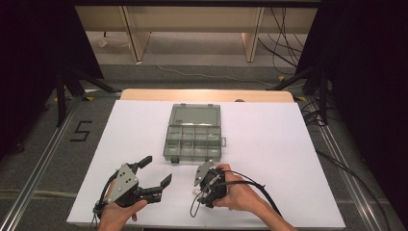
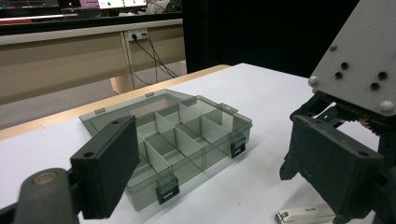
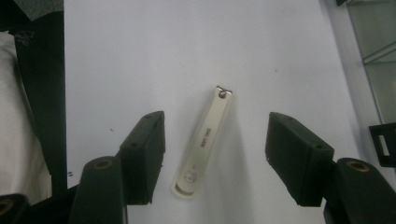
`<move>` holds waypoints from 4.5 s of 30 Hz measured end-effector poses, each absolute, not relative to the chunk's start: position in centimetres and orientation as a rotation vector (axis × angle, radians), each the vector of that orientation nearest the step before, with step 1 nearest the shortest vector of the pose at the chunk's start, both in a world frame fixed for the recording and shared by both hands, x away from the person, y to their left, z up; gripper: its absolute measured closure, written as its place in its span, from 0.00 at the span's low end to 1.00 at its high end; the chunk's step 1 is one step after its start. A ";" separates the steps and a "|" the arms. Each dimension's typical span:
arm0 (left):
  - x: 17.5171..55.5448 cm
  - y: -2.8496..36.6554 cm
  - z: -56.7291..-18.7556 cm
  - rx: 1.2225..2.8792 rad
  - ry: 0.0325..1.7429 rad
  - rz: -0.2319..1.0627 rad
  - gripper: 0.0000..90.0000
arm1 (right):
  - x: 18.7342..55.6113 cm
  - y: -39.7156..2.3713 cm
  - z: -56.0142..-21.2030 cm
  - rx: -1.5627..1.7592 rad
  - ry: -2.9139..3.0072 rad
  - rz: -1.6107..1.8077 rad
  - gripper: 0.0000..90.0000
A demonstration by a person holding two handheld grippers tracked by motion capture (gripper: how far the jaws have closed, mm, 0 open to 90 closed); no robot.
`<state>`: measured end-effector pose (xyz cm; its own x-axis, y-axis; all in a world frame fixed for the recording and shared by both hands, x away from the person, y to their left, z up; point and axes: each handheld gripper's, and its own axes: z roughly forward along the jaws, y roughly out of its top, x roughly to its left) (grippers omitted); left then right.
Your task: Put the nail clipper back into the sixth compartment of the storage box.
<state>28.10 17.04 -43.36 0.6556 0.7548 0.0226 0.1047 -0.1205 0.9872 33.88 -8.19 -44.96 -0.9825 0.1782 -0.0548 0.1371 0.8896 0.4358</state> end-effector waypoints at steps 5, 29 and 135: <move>28.1 17.1 -43.4 1.620 0.721 0.646 0.17 | 34.1 -7.8 -45.3 0.239 2.976 0.639 0.50; 28.2 17.0 -43.4 1.616 0.708 0.645 0.17 | 34.7 -6.5 -46.3 0.282 3.037 0.530 0.68; 28.2 17.2 -43.5 1.622 0.730 0.649 0.18 | 40.4 -9.5 -41.7 0.500 2.535 1.274 0.85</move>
<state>28.17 17.20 -43.49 0.6490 0.7605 0.0210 0.1098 -0.1210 0.9866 40.40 -9.46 -41.72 -0.9069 0.4145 -0.0759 0.1864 0.5562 0.8099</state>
